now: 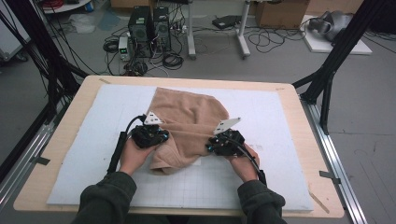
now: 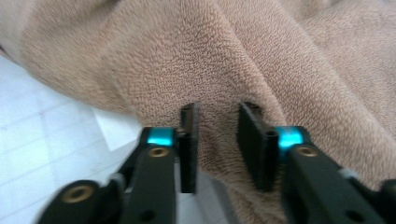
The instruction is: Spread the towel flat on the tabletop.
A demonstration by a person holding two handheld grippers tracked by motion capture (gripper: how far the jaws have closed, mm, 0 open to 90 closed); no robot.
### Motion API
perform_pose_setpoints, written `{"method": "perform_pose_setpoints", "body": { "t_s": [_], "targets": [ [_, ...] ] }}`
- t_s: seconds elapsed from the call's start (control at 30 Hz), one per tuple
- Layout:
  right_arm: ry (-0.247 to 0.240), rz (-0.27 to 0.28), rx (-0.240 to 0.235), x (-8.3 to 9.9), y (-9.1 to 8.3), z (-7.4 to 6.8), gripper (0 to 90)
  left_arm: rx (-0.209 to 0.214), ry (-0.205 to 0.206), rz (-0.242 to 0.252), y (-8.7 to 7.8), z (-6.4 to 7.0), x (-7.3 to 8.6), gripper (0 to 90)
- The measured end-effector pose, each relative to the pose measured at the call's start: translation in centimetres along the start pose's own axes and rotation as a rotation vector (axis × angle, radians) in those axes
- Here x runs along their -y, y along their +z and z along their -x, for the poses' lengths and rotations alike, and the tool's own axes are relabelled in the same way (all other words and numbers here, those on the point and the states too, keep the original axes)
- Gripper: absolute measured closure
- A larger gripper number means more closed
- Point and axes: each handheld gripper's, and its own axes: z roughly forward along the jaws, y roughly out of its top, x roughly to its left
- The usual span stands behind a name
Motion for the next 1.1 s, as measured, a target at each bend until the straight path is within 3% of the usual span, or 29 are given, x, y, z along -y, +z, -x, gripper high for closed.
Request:
{"method": "perform_pose_setpoints", "body": {
  "t_s": [0.07, 0.17, 0.23, 0.37, 0.4, 0.43, 0.47, 0.53, 0.6, 0.67, 0.73, 0.77, 0.9, 1.03, 1.1],
  "targets": [
    [-0.004, -0.015, -0.003, 0.1, 0.1, 0.3, 88.2, 0.011, 0.012, 0.001, -0.6, 0.1, 0.0, 83.6],
    [0.017, -0.004, -0.021, 0.2, -0.5, 0.6, 88.9, 0.035, -0.01, 0.051, -2.3, 0.0, 0.1, 70.2],
    [0.004, 0.002, -0.008, 0.2, -1.2, 0.4, 88.9, 0.038, 0.003, 0.06, -3.6, 0.0, 0.4, 64.9],
    [-0.003, 0.029, -0.002, 0.3, -2.7, -0.3, 89.3, 0.082, -0.011, 0.073, -5.5, 0.2, 2.0, 55.6],
    [-0.015, 0.037, 0.004, 0.4, -3.0, -0.5, 83.3, 0.08, -0.017, 0.072, -5.8, 0.4, 2.5, 53.3],
    [-0.01, 0.056, 0.003, 0.4, -3.3, -0.8, 70.9, 0.075, -0.015, 0.07, -6.1, 0.5, 3.1, 50.2],
    [0.004, 0.081, -0.018, 0.5, -3.4, -0.9, 64.7, 0.078, -0.019, 0.076, -6.1, 0.6, 3.6, 48.5],
    [-0.015, 0.108, -0.031, 0.5, -3.5, -1.7, 58.8, 0.091, -0.036, 0.062, -5.8, 0.7, 4.4, 45.4],
    [-0.057, 0.107, -0.065, 0.5, -3.0, -2.6, 59.3, 0.111, -0.046, 0.038, -4.9, 0.8, 5.0, 46.0],
    [-0.091, 0.065, -0.07, 0.4, -2.0, -3.4, 59.3, 0.124, -0.045, 0.002, -3.8, 1.1, 5.4, 48.6],
    [-0.105, 0.012, -0.078, 0.2, -0.8, -3.8, 58.7, 0.118, -0.01, -0.043, -2.6, 1.7, 5.7, 53.6],
    [-0.11, -0.01, -0.072, 0.1, -0.2, -4.0, 58.4, 0.093, 0.01, -0.023, -2.5, 2.1, 5.8, 54.2],
    [-0.1, -0.049, -0.05, -0.4, 1.6, -3.9, 62.8, 0.058, -0.005, -0.007, -2.5, 2.2, 5.9, 66.6],
    [-0.087, -0.054, -0.018, -0.6, 2.1, -3.5, 78.0, 0.061, 0.015, -0.008, -2.6, 2.5, 5.8, 79.5],
    [-0.086, -0.046, -0.032, -0.6, 1.8, -3.4, 81.0, 0.063, 0.023, -0.004, -2.9, 2.8, 5.7, 81.2]
  ]
}}
